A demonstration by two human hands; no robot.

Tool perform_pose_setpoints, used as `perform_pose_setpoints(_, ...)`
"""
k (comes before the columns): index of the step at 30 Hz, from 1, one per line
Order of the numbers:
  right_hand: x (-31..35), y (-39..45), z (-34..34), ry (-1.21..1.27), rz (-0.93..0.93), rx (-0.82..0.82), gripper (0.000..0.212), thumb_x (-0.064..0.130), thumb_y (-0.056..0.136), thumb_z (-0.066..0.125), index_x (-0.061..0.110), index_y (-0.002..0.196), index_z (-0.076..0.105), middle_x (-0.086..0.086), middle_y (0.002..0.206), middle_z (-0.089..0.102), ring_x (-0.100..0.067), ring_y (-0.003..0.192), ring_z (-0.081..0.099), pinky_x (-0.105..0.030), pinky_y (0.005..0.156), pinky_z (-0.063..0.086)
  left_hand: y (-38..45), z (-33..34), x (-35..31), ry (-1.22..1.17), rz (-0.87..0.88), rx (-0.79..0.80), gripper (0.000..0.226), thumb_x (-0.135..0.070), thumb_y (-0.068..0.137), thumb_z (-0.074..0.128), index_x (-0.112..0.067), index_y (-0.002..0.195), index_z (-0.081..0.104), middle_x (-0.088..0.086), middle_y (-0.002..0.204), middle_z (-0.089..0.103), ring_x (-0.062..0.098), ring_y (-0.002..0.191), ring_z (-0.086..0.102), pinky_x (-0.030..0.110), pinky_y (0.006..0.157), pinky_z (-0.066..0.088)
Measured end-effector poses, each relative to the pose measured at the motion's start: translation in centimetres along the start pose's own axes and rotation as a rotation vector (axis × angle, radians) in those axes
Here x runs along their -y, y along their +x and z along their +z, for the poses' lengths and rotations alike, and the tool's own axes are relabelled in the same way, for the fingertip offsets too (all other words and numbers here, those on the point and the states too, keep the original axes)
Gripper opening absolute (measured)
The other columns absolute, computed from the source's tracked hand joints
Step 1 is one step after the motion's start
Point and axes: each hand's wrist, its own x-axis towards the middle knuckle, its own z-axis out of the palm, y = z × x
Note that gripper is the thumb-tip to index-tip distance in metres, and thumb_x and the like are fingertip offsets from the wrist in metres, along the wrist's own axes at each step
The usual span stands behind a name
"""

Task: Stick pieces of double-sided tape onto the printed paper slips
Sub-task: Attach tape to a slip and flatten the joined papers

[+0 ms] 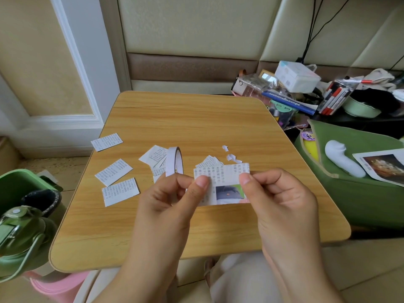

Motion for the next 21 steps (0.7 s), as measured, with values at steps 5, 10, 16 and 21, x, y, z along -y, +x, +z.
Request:
perform_pose_setpoints(5,0.0,-0.1,0.0,-0.016,0.003,-0.025,0.010,0.028,0.066,0.071,0.019,0.064,0.068,0.001,0.058,0.067,-0.003,0.051,0.060,-0.020,0.055,0.052,-0.1,0.0,0.1,0.028,0.017,-0.008,0.036,-0.050,0.067,0.067,-0.016,0.057,0.060,-0.004,0.055,0.043,0.010,0.061,0.036,0.019,0.060,0.032)
perform_pose_setpoints(10,-0.1,-0.1,-0.2,-0.048,-0.011,-0.003,0.015,0.025,0.071,0.078,0.018,0.064,0.066,0.000,0.060,0.068,-0.004,0.052,0.058,-0.019,0.057,0.050,-0.2,-0.1,0.1,0.118,0.036,-0.012,0.034,-0.049,0.068,0.069,-0.017,0.059,0.060,-0.012,0.053,0.040,0.006,0.054,0.035,0.017,0.054,0.030)
perform_pose_setpoints(16,0.4,1.6,-1.3,-0.198,-0.046,0.201,0.020,0.009,0.073,0.080,0.013,0.063,0.064,0.003,0.058,0.066,-0.004,0.054,0.058,-0.017,0.057,0.048,1.4,-1.3,-0.5,0.407,0.107,0.080,0.034,-0.064,0.060,0.059,-0.033,0.070,0.068,-0.020,0.067,0.046,-0.001,0.072,0.046,0.002,0.064,0.031)
perform_pose_setpoints(21,0.9,3.0,-1.4,-0.355,-0.116,0.325,0.009,0.024,0.068,0.073,0.021,0.072,0.066,0.005,0.065,0.068,-0.007,0.061,0.062,-0.020,0.063,0.048,2.5,-0.9,-1.1,0.454,0.077,0.269,0.021,-0.053,0.067,0.069,-0.032,0.065,0.071,-0.013,0.071,0.047,0.002,0.067,0.044,0.008,0.062,0.033)
